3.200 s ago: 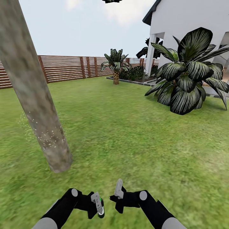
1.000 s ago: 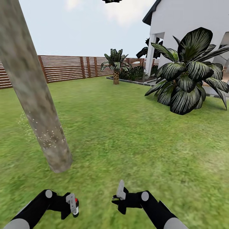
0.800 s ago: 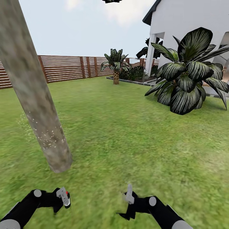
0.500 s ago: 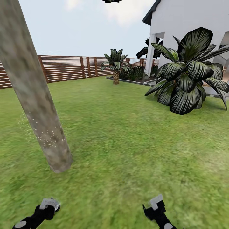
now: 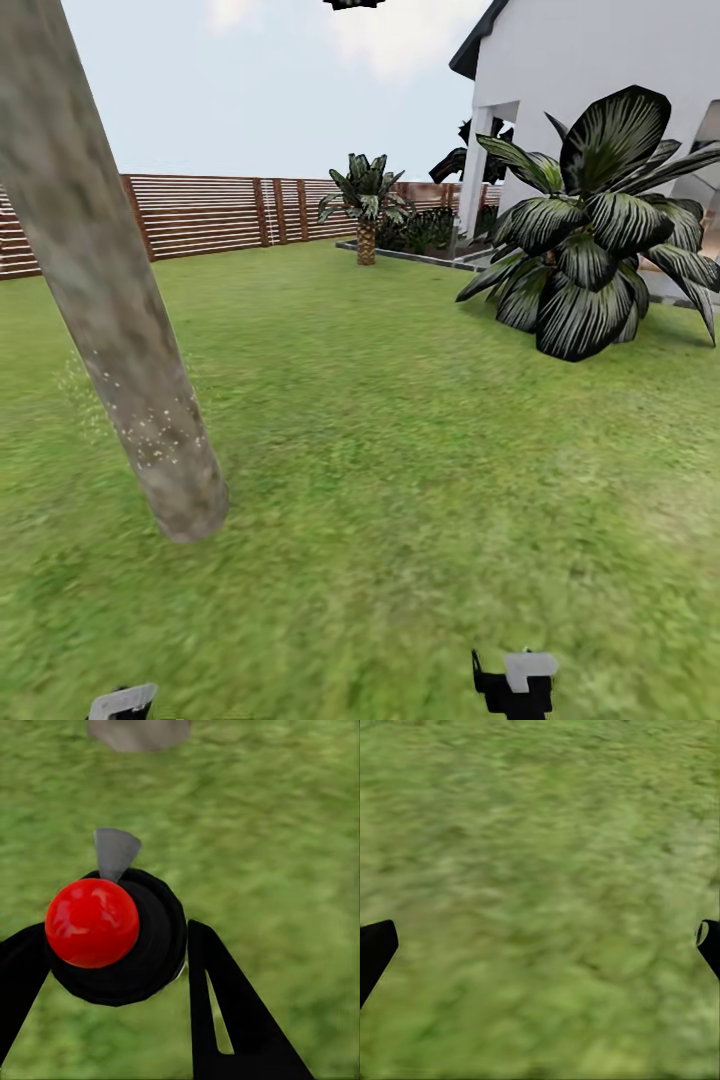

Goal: In the garden, pick up the pesticide atomizer on the floor and spray pesticide onto both trees until each tree trunk is fully covered.

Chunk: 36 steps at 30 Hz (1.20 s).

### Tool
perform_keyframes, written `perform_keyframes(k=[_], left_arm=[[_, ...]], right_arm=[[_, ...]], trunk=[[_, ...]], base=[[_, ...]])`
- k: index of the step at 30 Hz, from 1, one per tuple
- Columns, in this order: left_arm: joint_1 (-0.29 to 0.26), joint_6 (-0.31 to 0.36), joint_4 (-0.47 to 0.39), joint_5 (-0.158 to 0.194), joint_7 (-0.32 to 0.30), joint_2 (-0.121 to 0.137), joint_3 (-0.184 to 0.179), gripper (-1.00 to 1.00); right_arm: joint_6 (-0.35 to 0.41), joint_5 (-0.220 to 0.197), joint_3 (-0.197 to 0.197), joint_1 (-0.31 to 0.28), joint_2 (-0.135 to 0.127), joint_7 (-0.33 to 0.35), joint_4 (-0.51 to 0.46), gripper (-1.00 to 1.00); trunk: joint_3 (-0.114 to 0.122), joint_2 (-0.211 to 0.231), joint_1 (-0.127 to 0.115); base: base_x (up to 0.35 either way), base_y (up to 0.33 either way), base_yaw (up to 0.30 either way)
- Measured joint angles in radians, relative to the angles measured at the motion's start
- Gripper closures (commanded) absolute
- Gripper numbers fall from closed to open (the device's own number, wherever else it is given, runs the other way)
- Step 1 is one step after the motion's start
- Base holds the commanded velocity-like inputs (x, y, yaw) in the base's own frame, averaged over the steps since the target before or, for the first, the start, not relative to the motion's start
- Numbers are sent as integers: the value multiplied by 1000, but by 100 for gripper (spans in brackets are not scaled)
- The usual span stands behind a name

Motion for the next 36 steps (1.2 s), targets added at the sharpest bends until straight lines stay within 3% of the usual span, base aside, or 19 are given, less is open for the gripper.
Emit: perform_keyframes(k=[8, 31, 36], left_arm=[[1, 0, 2, 7, 5, -4, 5, 100], [1, -1, 22, 8, 6, -7, 6, 100], [1, -2, 21, 7, 5, -5, 4, 100]], right_arm=[[0, -3, -3, 0, 1, -1, 1, -100], [0, -2, -2, 0, 1, -1, 2, -100], [0, -2, -3, 0, 0, -1, 2, -100]], trunk=[[-1, 0, 0], [-8, 0, 1], [-8, 0, 0]], base=[[-25, 0, 266], [-328, 0, 278], [-67, 0, 278]])
